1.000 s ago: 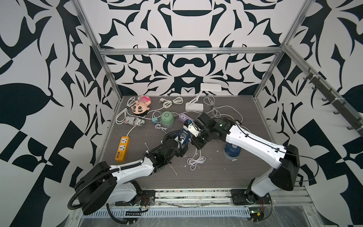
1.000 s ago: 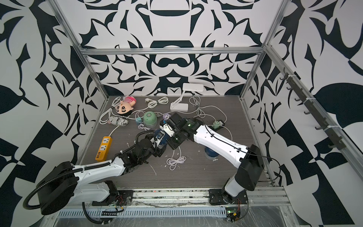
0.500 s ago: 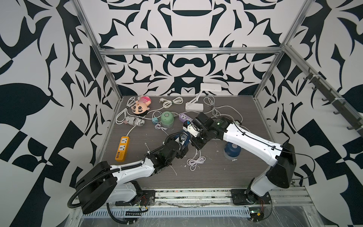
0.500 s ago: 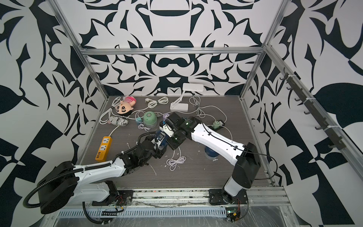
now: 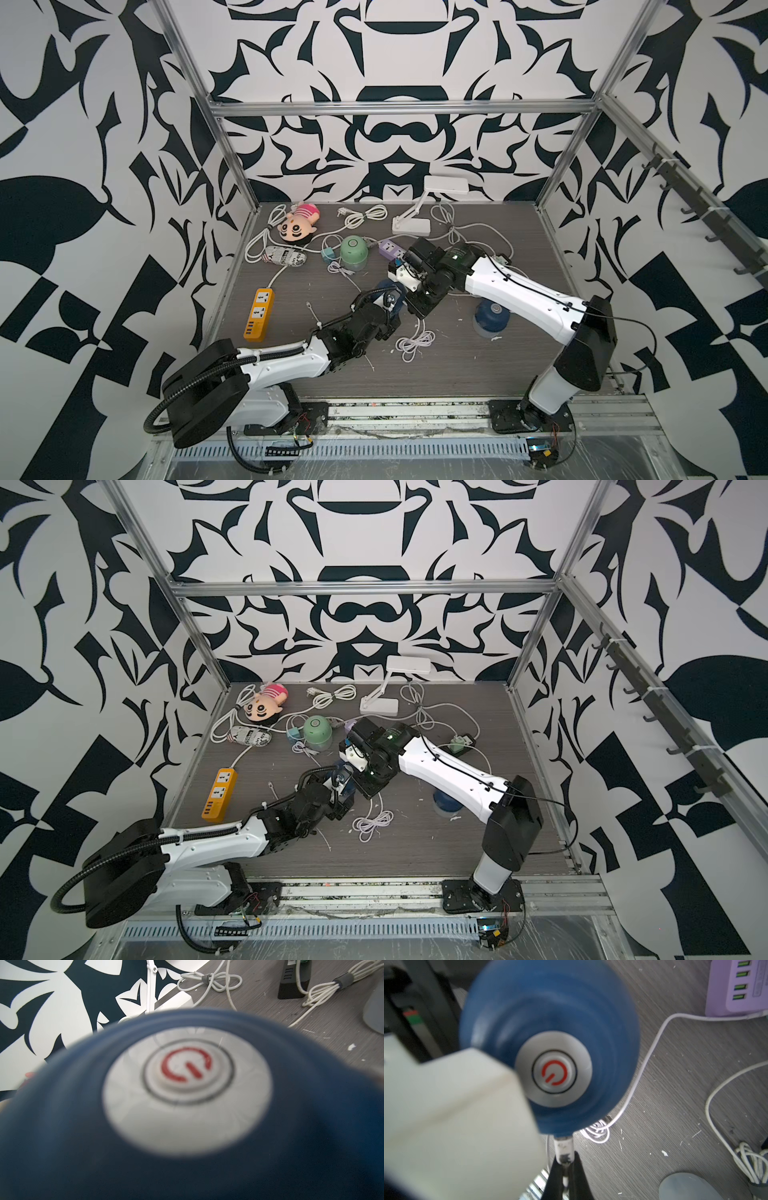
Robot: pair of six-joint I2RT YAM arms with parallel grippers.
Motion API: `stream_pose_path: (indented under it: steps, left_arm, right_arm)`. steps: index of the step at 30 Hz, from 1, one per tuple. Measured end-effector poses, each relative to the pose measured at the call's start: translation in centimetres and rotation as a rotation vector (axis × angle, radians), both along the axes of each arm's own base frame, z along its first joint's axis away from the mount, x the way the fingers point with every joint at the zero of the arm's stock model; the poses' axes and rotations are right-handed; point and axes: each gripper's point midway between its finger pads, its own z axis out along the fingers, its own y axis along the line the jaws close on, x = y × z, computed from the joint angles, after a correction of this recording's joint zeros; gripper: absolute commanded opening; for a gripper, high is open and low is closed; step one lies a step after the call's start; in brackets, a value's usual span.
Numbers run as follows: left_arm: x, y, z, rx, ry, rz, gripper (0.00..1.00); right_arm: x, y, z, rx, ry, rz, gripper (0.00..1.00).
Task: Charge the cordless meat grinders
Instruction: Insert the charging cable into the cordless meat grinder, then place the cordless meat grinder at the center of the board.
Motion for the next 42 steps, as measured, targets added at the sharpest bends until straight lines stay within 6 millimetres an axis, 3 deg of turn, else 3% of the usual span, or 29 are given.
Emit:
stream_pose_path:
  steps: [6, 15, 21, 23, 27, 30, 33, 39, 41, 42]
  left_arm:
    - [-0.5, -0.7, 0.4, -0.029, -0.008, -0.008, 0.28]
    - [0.1, -0.8, -0.2, -0.038, -0.018, 0.035, 0.26]
    - [0.1, -0.6, -0.6, -0.105, -0.025, 0.052, 0.24]
    - [-0.4, -0.9, -0.9, -0.128, -0.016, 0.024, 0.24]
    - [-2.2, -1.6, -3.3, -0.124, 0.031, -0.068, 0.24]
    - [-2.6, -1.7, -4.5, -0.143, 0.047, -0.082, 0.24]
    - [-2.4, -1.7, -5.6, -0.172, 0.056, -0.071, 0.25]
    - [-1.4, -2.3, -6.6, -0.263, 0.047, -0.042, 0.29]
    - [-1.0, -2.4, -6.7, -0.303, 0.037, -0.03, 0.38]
    - [-0.9, -2.3, -6.8, -0.323, 0.031, -0.023, 0.49]
  right_arm:
    - [1.6, -1.4, 0.1, -0.015, -0.006, -0.055, 0.0]
    - [1.7, -1.2, -0.2, -0.015, 0.004, -0.057, 0.01]
    - [1.8, -0.8, 0.2, 0.014, -0.018, -0.044, 0.2]
    - [2.3, 0.0, 1.0, 0.065, -0.064, -0.03, 0.25]
    - [3.3, 2.0, 5.1, 0.214, -0.214, 0.003, 0.32]
    - [3.3, 2.0, 7.6, 0.276, -0.293, 0.013, 0.34]
    - [3.5, 1.5, 8.7, 0.293, -0.339, 0.0, 0.33]
    - [5.5, 0.4, 7.1, 0.253, -0.348, -0.083, 0.32]
    - [5.9, 0.2, 6.4, 0.238, -0.34, -0.107, 0.32]
    - [6.2, 0.0, 6.0, 0.229, -0.336, -0.121, 0.32]
